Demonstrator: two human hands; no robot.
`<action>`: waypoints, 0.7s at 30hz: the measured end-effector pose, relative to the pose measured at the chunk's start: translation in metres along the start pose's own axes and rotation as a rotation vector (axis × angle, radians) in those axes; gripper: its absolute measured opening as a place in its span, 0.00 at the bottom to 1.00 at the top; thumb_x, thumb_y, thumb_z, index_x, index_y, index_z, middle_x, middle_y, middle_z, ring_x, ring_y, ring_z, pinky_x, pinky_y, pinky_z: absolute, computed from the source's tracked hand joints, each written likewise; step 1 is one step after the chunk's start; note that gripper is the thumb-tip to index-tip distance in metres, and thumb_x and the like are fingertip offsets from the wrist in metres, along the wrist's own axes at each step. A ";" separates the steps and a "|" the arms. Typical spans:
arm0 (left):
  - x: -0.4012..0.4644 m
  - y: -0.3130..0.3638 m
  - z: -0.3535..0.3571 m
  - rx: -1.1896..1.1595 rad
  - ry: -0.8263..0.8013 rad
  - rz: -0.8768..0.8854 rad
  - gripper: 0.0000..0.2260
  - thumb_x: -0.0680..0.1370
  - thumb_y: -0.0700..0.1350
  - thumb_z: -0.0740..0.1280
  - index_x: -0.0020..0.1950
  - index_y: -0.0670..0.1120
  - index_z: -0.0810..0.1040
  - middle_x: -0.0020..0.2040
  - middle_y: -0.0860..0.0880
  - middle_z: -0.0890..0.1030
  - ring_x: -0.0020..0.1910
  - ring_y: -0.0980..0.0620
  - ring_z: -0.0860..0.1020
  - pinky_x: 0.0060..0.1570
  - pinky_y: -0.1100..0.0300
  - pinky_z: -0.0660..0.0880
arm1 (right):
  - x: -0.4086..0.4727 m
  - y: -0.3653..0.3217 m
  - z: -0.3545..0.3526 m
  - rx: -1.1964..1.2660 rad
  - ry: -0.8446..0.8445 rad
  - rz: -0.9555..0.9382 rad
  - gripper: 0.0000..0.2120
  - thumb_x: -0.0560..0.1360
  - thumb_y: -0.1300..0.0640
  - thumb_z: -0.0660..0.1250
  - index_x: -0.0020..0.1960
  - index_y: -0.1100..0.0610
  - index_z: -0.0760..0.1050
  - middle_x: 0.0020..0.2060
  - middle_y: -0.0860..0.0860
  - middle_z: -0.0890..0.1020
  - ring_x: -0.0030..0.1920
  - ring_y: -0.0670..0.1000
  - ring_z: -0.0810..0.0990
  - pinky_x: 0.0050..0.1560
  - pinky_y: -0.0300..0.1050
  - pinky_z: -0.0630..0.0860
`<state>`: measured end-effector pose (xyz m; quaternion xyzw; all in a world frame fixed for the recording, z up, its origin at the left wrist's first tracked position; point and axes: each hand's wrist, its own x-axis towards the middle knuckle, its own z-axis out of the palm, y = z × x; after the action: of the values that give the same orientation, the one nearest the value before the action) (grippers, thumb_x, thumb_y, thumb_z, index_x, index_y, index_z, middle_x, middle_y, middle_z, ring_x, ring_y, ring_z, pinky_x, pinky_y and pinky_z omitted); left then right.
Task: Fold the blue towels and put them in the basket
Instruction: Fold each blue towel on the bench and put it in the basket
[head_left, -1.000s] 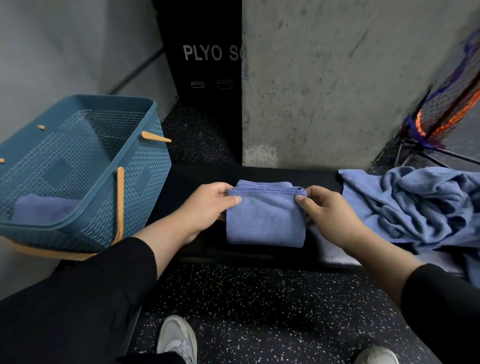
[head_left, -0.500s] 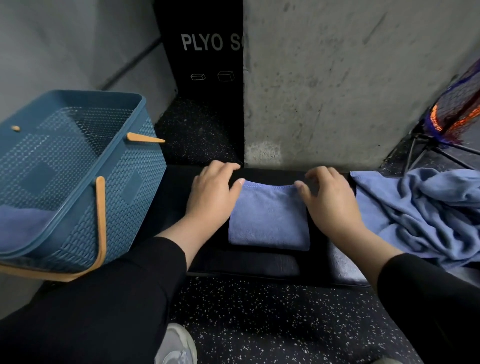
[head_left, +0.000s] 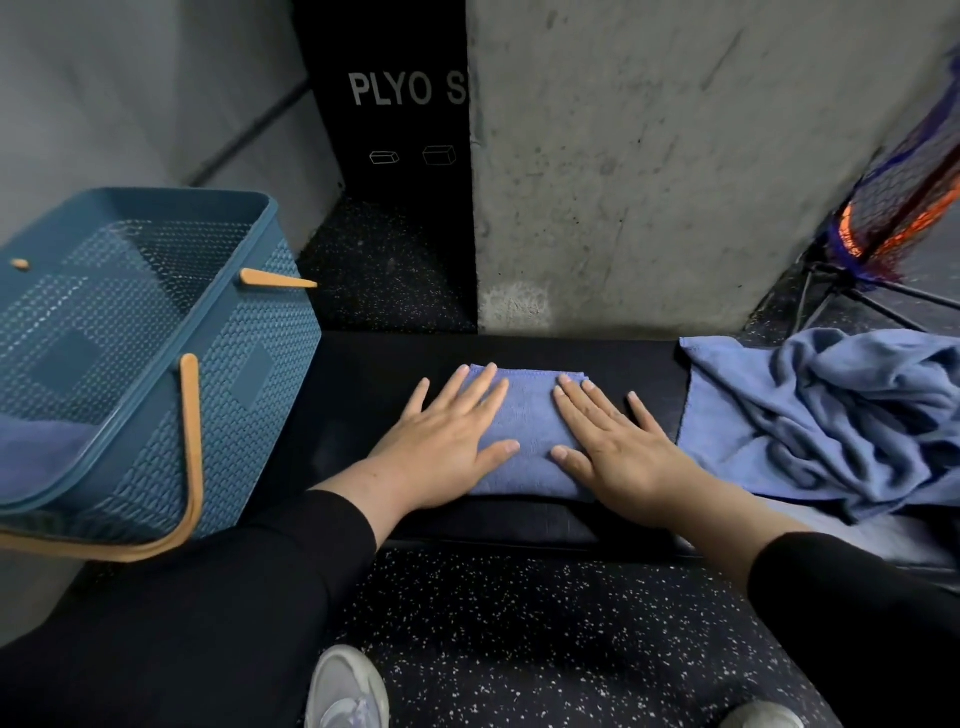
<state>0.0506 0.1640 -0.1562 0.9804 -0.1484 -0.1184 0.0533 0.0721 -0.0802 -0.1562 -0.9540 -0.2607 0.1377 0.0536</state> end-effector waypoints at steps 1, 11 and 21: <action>0.000 0.001 -0.001 -0.006 -0.014 -0.001 0.35 0.79 0.70 0.42 0.81 0.54 0.38 0.81 0.58 0.34 0.80 0.54 0.34 0.78 0.40 0.41 | 0.000 0.000 0.000 0.005 -0.009 0.003 0.41 0.71 0.29 0.30 0.80 0.46 0.34 0.78 0.39 0.36 0.78 0.43 0.36 0.79 0.58 0.40; -0.024 -0.015 -0.005 0.005 0.445 0.243 0.23 0.80 0.63 0.56 0.61 0.50 0.80 0.60 0.54 0.78 0.61 0.51 0.76 0.64 0.49 0.66 | -0.022 0.011 0.001 -0.025 0.385 -0.353 0.29 0.75 0.30 0.60 0.66 0.48 0.75 0.66 0.46 0.73 0.72 0.49 0.68 0.73 0.61 0.61; -0.036 -0.006 -0.002 -0.037 0.348 0.175 0.23 0.76 0.62 0.64 0.66 0.52 0.76 0.64 0.56 0.76 0.66 0.55 0.72 0.68 0.54 0.64 | -0.017 0.003 -0.006 0.155 0.385 -0.199 0.19 0.78 0.42 0.54 0.59 0.51 0.75 0.54 0.43 0.82 0.57 0.45 0.78 0.67 0.48 0.65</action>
<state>0.0193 0.1803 -0.1472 0.9682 -0.2196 0.0551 0.1061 0.0612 -0.0917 -0.1472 -0.9254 -0.3270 -0.0331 0.1886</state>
